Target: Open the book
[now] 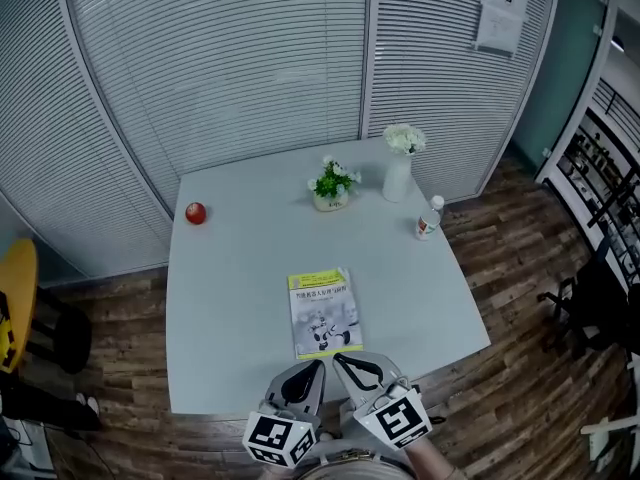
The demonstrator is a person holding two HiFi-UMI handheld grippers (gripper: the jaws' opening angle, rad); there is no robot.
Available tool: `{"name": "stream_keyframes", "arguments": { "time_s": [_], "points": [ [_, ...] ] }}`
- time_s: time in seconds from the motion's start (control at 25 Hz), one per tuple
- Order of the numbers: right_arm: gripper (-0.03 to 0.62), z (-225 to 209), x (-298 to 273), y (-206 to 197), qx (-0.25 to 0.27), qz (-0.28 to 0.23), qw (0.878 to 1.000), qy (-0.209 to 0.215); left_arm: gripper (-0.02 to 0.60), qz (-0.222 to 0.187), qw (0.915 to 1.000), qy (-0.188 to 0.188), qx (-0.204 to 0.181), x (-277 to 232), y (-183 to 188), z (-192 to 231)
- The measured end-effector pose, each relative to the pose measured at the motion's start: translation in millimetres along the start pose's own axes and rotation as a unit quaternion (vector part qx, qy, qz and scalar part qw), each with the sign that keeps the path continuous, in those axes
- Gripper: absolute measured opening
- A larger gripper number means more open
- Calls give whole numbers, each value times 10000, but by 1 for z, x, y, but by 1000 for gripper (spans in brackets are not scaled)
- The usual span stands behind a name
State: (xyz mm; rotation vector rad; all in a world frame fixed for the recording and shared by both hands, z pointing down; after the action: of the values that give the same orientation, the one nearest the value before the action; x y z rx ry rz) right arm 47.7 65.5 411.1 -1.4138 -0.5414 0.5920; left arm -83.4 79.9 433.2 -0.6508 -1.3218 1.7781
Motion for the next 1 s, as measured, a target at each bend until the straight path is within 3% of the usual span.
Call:
{"name": "stream_keyframes", "arguments": {
  "time_s": [1.0],
  "points": [
    [3,-119,-10,-27,-7,-43,9988,495,-2,-130,9995,294,49,-110,-16,-12]
  ]
}}
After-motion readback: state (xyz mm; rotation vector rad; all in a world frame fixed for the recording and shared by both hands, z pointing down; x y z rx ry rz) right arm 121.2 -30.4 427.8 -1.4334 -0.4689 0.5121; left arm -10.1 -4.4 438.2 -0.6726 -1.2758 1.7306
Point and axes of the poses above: the fingertips, and each gripper's own axes: x backward along the fingers, z to its left, y out of its top, the point moved 9 cm from there along x, backward along the fingers, and after that the axes turned 15 degrees about -z, right-handed, at the moved point
